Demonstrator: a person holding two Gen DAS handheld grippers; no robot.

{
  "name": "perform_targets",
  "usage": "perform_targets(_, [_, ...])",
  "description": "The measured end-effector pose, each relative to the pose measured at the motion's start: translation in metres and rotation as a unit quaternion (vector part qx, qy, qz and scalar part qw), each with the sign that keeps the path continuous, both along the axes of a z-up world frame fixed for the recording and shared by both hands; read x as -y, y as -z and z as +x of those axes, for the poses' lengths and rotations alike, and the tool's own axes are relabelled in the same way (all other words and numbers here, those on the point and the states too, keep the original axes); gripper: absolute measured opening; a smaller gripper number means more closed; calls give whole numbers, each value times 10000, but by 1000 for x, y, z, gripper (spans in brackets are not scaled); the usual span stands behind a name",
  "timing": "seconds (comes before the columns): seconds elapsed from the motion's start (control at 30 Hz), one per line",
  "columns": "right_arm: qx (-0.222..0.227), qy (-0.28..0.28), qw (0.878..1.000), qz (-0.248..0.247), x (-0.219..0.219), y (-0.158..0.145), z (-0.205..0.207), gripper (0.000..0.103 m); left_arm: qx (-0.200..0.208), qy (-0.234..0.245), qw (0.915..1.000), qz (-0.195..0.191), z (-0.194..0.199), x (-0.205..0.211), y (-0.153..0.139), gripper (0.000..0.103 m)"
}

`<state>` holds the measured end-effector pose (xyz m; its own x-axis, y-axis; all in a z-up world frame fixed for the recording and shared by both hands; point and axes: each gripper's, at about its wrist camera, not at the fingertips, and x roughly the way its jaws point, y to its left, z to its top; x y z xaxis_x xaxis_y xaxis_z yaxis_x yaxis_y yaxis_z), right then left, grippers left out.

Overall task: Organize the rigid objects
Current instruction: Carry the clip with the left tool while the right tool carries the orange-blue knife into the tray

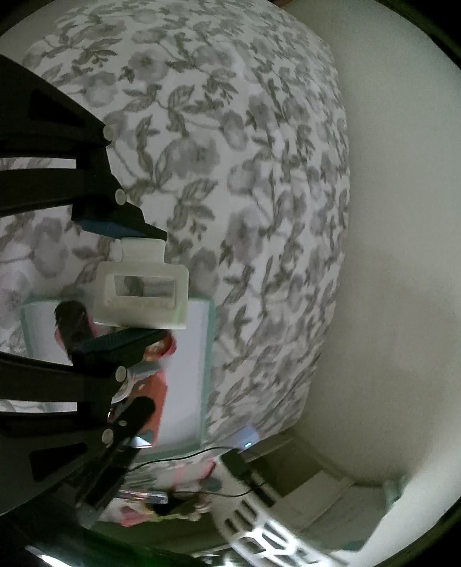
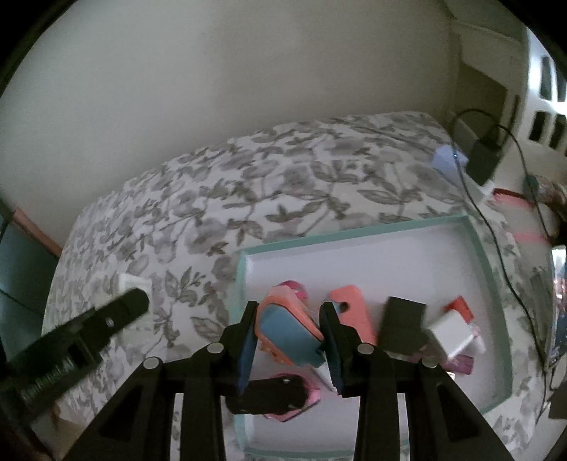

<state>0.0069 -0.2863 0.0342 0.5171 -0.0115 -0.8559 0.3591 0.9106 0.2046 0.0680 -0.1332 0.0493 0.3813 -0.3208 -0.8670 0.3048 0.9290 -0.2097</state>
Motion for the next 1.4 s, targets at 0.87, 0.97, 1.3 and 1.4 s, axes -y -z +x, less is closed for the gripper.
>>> perform_targets(0.87, [-286, 1334, 9902, 288, 104, 20, -55, 37, -351, 1347, 9886, 571, -56, 108, 49, 48])
perform_targets(0.97, [-362, 1283, 9906, 300, 103, 27, -51, 37, -397, 1362, 9878, 645, -55, 110, 57, 48])
perform_targets(1.3, [-591, 980, 9934, 104, 85, 37, -39, 36, -436, 1366, 9865, 796, -51, 113, 73, 48])
perform_targets(1.4, [-690, 944, 9930, 151, 83, 43, -37, 36, -409, 1378, 9864, 801, -50, 114, 74, 48])
